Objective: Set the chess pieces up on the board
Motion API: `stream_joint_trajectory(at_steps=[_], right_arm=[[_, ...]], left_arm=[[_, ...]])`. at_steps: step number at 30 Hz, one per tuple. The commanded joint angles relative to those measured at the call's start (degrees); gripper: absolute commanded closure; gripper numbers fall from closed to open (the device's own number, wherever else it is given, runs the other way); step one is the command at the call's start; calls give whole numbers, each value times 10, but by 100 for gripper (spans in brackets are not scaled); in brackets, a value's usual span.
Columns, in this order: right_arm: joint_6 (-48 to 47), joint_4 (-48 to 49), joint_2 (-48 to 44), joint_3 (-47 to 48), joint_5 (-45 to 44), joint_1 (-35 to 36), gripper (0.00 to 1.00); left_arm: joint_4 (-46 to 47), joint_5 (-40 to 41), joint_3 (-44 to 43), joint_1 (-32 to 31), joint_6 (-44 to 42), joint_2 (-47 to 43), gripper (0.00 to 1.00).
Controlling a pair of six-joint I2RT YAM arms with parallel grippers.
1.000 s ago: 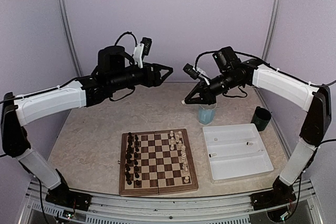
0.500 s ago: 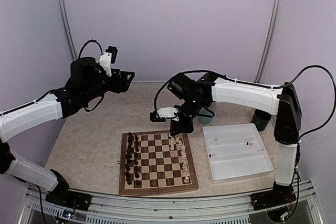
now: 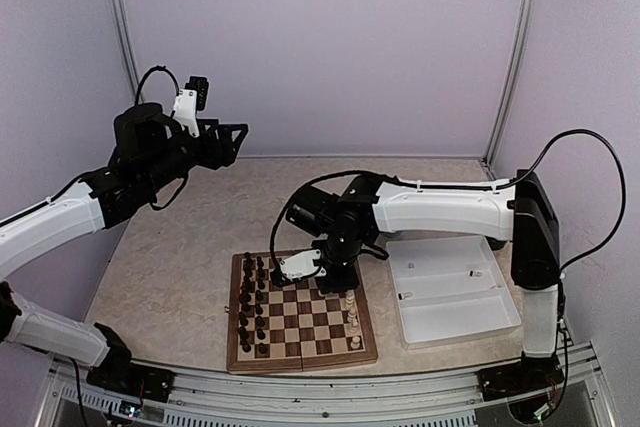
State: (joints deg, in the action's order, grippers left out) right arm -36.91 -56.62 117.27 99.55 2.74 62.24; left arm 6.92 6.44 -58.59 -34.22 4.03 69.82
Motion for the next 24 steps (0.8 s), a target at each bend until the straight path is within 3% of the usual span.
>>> stream_joint_trajectory(at_steps=[1, 24], right_arm=[[-5, -7, 22, -4, -47, 2, 97], [-5, -14, 62, -5, -72, 3, 92]], left_arm=[[10, -7, -12, -1, 3, -16, 24], [9, -25, -14, -1, 5, -16, 24]])
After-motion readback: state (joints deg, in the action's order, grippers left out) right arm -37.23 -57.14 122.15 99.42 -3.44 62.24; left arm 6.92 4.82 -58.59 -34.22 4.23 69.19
